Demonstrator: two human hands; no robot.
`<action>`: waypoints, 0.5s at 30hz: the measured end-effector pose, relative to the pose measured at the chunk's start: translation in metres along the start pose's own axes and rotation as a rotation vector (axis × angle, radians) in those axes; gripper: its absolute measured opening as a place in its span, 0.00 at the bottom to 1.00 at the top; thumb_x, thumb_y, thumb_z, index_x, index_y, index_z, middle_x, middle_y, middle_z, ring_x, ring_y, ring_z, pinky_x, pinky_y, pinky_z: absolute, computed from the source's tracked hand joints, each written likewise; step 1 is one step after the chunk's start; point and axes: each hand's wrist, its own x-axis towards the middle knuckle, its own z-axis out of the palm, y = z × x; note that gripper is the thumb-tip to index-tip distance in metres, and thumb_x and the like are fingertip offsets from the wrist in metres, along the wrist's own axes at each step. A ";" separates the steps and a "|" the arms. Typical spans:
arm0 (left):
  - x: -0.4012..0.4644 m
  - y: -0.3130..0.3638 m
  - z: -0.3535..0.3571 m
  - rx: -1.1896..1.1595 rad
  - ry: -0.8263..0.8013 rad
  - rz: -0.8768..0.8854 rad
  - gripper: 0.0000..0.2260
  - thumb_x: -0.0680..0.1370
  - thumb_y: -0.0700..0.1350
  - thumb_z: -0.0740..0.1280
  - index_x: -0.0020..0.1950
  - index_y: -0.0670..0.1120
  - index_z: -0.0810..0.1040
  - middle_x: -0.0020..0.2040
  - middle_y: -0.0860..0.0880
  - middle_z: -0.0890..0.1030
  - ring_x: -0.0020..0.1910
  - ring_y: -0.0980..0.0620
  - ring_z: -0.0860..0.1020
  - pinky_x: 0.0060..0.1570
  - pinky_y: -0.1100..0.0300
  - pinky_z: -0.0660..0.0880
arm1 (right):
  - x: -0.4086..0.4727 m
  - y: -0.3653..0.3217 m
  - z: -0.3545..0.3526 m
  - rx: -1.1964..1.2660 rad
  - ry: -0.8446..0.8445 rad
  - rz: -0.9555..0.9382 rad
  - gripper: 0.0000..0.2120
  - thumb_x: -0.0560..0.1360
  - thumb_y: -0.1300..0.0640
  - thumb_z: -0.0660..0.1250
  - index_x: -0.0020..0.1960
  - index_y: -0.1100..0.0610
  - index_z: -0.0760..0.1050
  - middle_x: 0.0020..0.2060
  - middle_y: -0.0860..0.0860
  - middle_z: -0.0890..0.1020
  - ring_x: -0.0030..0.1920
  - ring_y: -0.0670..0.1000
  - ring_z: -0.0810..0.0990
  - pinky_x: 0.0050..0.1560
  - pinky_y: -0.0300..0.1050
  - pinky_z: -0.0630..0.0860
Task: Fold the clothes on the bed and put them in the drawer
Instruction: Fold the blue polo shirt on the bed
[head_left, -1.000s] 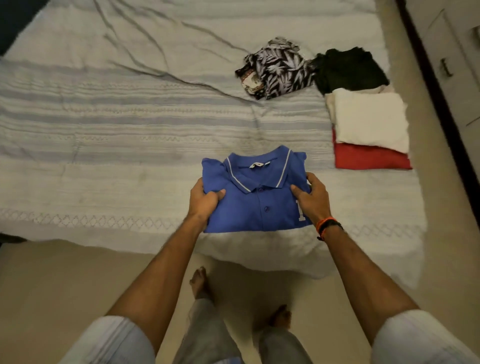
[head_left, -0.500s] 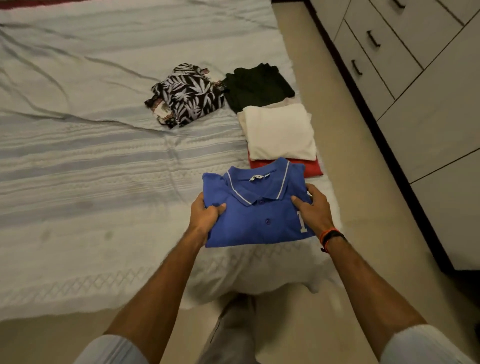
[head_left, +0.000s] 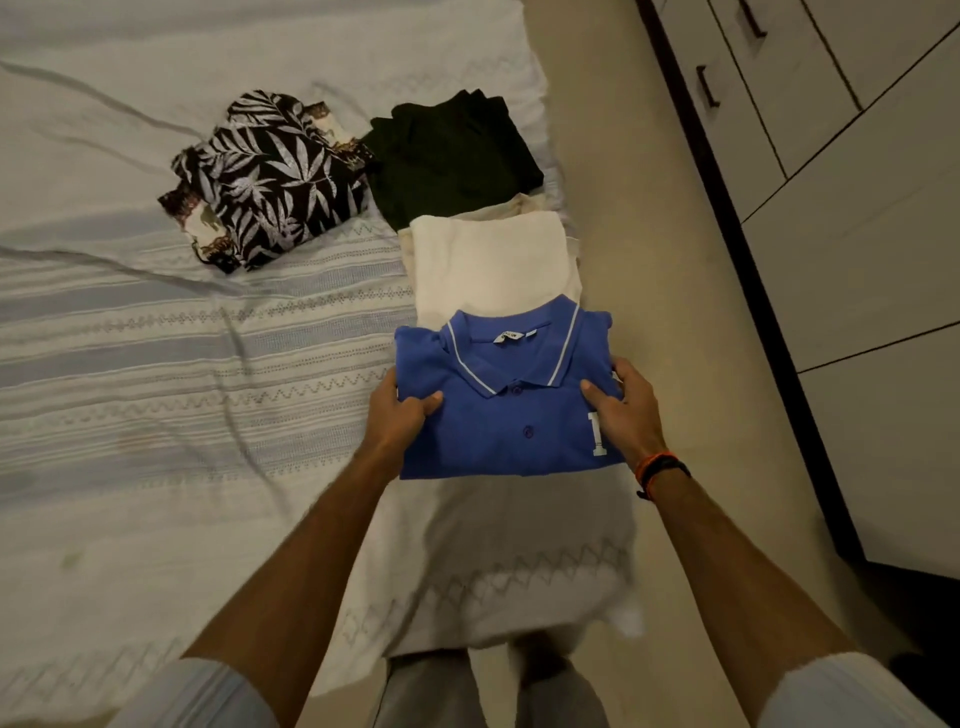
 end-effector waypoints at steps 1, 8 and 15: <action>0.008 0.006 0.005 0.002 0.011 0.001 0.21 0.75 0.36 0.72 0.67 0.46 0.75 0.62 0.46 0.80 0.58 0.44 0.79 0.56 0.46 0.78 | 0.013 -0.002 -0.003 0.003 -0.005 0.005 0.11 0.79 0.60 0.67 0.60 0.51 0.75 0.56 0.50 0.80 0.58 0.53 0.79 0.58 0.51 0.77; 0.055 0.017 0.019 0.021 0.112 0.027 0.23 0.75 0.38 0.73 0.68 0.45 0.73 0.61 0.46 0.80 0.58 0.45 0.79 0.56 0.47 0.78 | 0.080 0.005 -0.003 0.023 -0.076 0.061 0.18 0.79 0.57 0.68 0.67 0.58 0.73 0.61 0.53 0.80 0.60 0.56 0.79 0.57 0.50 0.79; 0.074 -0.022 0.044 0.733 0.278 0.154 0.39 0.71 0.48 0.76 0.76 0.39 0.63 0.73 0.36 0.67 0.71 0.36 0.66 0.68 0.42 0.68 | 0.101 0.035 0.014 -0.572 -0.060 -0.226 0.26 0.78 0.52 0.68 0.73 0.60 0.67 0.68 0.58 0.73 0.67 0.59 0.72 0.66 0.51 0.70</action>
